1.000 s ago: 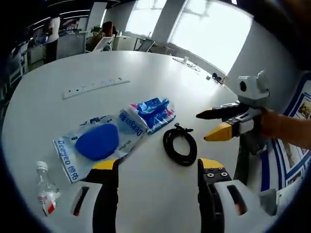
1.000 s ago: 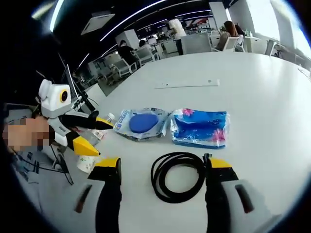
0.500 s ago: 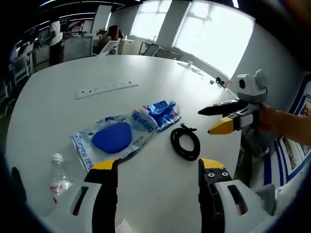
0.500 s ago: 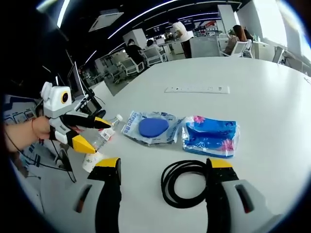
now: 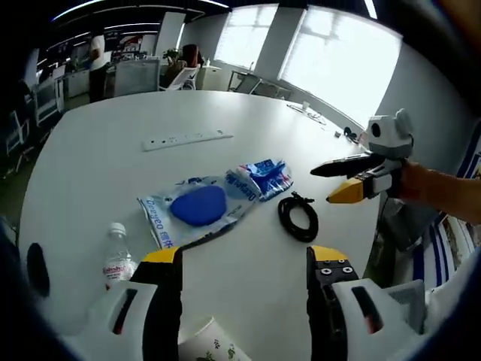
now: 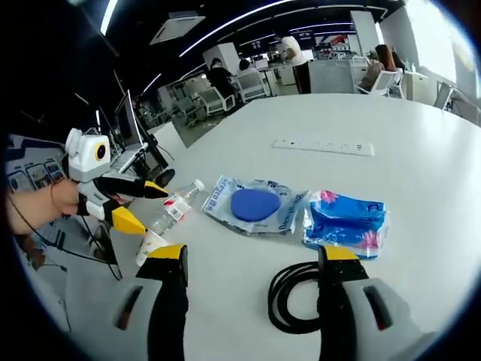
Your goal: Arrange the tabletop items into an orderly group along one side of the table until the central work area is clear of visible clutter.
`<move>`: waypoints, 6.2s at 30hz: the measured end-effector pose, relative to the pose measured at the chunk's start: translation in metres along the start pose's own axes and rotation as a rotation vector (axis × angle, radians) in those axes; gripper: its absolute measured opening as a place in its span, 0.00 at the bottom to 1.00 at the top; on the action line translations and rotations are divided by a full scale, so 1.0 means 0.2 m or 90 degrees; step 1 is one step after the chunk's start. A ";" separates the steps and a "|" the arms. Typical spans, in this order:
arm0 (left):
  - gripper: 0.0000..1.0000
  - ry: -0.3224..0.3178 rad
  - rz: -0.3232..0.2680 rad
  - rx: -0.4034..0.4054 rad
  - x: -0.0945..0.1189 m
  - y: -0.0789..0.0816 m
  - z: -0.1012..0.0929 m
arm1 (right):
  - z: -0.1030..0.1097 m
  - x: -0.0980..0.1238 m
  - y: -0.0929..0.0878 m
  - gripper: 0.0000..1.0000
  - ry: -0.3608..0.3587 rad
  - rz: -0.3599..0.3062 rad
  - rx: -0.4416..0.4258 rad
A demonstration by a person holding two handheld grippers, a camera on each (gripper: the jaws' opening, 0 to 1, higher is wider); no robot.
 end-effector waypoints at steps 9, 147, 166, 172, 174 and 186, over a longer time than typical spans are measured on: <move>0.68 0.028 -0.017 0.013 0.14 0.00 0.07 | 0.11 -0.06 0.02 0.69 0.024 0.000 0.007; 0.60 0.104 -0.137 0.170 0.64 -0.29 0.59 | 0.67 -1.44 -0.17 0.37 0.098 0.100 -0.279; 0.58 0.107 -0.136 0.174 0.64 -0.31 0.63 | 0.61 -1.45 -0.18 0.22 0.059 0.064 -0.386; 0.58 0.107 -0.140 0.180 0.63 -0.31 0.64 | 0.61 -1.45 -0.18 0.21 0.053 0.053 -0.407; 0.58 0.106 -0.139 0.179 0.63 -0.31 0.64 | 0.61 -1.45 -0.18 0.20 0.052 0.049 -0.408; 0.59 0.094 -0.139 0.171 0.59 -0.29 0.70 | 0.66 -1.45 -0.14 0.19 0.074 0.038 -0.380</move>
Point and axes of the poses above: the point that each gripper's makers call its tool centre point, and the gripper's own axes: x roughly backward along the fingers, z roughly to its left, y roughly out of its top, the point moved 3 cm from there along x, roughly backward along the fingers, and after that the axes turned 13 degrees about -z, right-handed, at the moved point
